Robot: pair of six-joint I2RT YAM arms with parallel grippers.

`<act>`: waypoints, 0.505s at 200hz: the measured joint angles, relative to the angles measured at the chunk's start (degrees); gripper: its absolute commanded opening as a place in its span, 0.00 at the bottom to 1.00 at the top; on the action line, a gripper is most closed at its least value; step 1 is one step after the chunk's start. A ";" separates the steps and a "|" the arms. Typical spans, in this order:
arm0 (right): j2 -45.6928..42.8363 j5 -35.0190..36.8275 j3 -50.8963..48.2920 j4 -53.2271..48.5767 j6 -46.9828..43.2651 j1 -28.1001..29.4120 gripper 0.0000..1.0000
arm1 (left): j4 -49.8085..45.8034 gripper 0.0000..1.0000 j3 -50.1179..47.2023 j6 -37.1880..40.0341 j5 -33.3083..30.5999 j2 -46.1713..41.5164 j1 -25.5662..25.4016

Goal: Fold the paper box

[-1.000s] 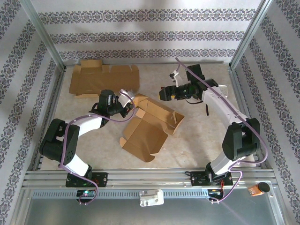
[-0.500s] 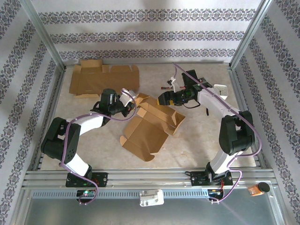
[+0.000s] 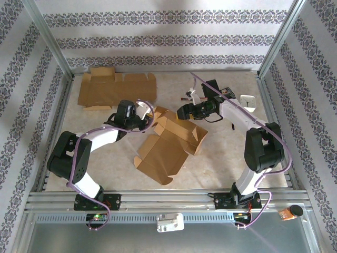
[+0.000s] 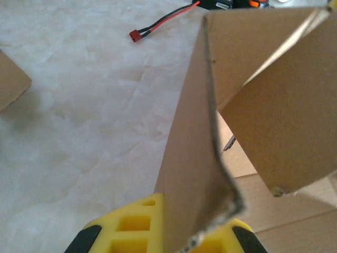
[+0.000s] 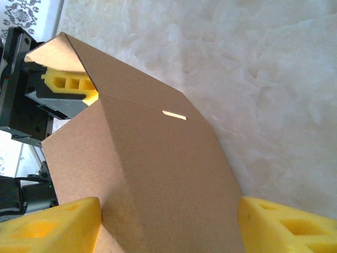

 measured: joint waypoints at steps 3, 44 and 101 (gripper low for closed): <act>-0.13 0.11 -0.20 0.33 0.09 0.11 0.65 | -0.11 0.00 0.09 -0.74 -0.20 0.00 -0.04; -1.46 2.16 -2.29 2.93 0.24 2.69 0.59 | -0.44 0.00 -0.31 -9.77 -5.09 0.00 -3.08; -3.93 4.26 -6.40 6.84 0.90 5.79 0.55 | 4.15 0.00 -6.47 -18.47 -15.69 -3.65 -7.93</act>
